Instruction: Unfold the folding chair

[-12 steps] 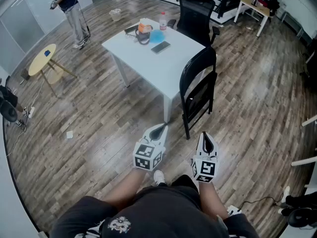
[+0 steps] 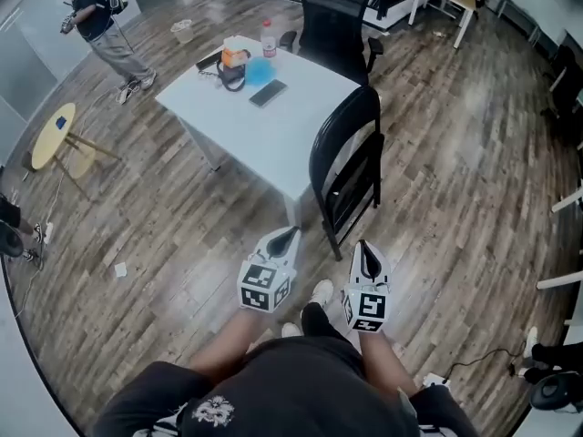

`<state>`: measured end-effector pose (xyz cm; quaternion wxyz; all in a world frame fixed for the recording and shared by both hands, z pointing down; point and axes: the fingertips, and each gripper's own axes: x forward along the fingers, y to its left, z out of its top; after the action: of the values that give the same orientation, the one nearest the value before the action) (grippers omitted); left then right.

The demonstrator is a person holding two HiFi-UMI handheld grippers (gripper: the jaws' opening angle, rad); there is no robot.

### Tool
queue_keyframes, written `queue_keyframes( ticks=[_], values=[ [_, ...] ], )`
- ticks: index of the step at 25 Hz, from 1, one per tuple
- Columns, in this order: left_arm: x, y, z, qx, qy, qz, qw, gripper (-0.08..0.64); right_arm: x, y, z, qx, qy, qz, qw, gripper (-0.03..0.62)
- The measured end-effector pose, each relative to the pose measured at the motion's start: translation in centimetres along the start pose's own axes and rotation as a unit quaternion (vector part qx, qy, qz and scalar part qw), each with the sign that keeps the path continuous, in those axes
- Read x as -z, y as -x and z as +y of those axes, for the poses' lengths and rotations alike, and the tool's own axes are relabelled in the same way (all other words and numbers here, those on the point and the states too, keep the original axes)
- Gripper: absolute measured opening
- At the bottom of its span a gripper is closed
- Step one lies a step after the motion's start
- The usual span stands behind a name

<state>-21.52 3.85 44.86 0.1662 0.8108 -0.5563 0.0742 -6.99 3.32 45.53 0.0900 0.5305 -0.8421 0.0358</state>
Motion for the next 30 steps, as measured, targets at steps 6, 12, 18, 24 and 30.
queue_keyframes(
  ticks=[6, 12, 18, 24, 30],
  values=[
    [-3.0, -6.6, 2.1, -0.004, -0.014, 0.010, 0.9998, 0.003, -1.7, -7.0, -2.8, -0.003, 0.000, -0.002, 1.000, 0.015],
    [-5.9, -11.6, 5.8, -0.040, -0.019, 0.017, 0.9989, 0.004, -2.3, -11.7, -4.8, -0.018, -0.004, 0.003, 1.000, 0.015],
    [-7.6, -14.8, 7.3, -0.049, -0.033, 0.037, 0.9976, 0.003, -2.9, -15.2, -5.7, -0.012, -0.021, 0.008, 1.000, 0.015],
    [-10.0, -18.1, 7.9, -0.017, -0.033, 0.005, 0.9993, 0.004, -3.2, -19.0, -6.5, -0.004, -0.027, 0.014, 1.000, 0.015],
    [-11.5, -23.3, 10.8, -0.003, -0.045, 0.030, 0.9985, 0.005, -3.0, -23.8, -7.6, 0.030, -0.031, 0.035, 0.998, 0.015]
  ],
)
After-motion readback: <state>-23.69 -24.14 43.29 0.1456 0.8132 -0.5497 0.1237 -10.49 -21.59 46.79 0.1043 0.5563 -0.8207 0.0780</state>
